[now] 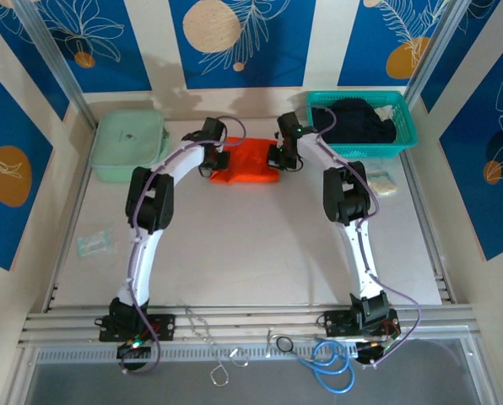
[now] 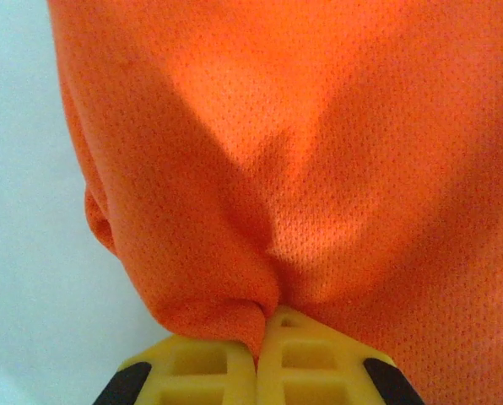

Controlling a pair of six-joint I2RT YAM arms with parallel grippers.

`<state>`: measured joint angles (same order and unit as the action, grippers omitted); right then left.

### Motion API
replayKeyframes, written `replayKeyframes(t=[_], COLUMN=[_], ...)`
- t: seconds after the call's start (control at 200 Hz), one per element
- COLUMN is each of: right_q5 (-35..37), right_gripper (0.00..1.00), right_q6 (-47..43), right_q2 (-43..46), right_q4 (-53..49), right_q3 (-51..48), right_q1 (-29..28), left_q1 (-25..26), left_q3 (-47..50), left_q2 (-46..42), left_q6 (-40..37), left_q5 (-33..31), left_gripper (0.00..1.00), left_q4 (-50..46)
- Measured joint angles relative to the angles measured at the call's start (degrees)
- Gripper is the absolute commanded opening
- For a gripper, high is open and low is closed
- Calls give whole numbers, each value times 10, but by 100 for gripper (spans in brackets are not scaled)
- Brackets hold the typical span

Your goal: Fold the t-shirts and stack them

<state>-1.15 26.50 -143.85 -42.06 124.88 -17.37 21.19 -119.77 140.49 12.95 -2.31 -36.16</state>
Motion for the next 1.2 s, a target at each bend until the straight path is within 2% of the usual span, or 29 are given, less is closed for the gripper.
replayKeyframes(t=[0.15,0.25,0.335,0.47,0.605,0.795,0.946,0.986,1.041,1.196], right_q5=[-11,-25,-49,-89,-111,-122,-129,-129,-132,-136], right_gripper=[0,0,0,0,0,21,39,49,57,72], right_q6=[-10,-10,-5,6,8,13,21,19,17,5], right_q2=[-86,-136,-158,-162,-164,-165,-166,-166,-165,-155], right_q4=[-27,-39,-45,-47,-47,-47,-50,-51,-52,-62], right_q3=[150,235,271,272,272,272,277,281,285,285], right_q1=[20,33,44,59,67,69,70,70,71,74], left_q1=[-9,-15,-20,-26,-28,-31,-37,-39,-40,-40], left_q3=[-171,-248,-269,-273,-273,-273,-273,-273,-273,-273], left_q2=[94,136,148,150,150,153,153,153,153,143], left_q6=[-13,-15,-15,-15,-15,-19,-24,-23,-21,-26], left_q5=[-10,-10,-7,1,8,9,14,16,19,21], left_gripper=[1,2,3,5,14,40,55,58,62,75], left_q4=[-60,-83,-87,-89,-89,-89,-89,-89,-89,-91])
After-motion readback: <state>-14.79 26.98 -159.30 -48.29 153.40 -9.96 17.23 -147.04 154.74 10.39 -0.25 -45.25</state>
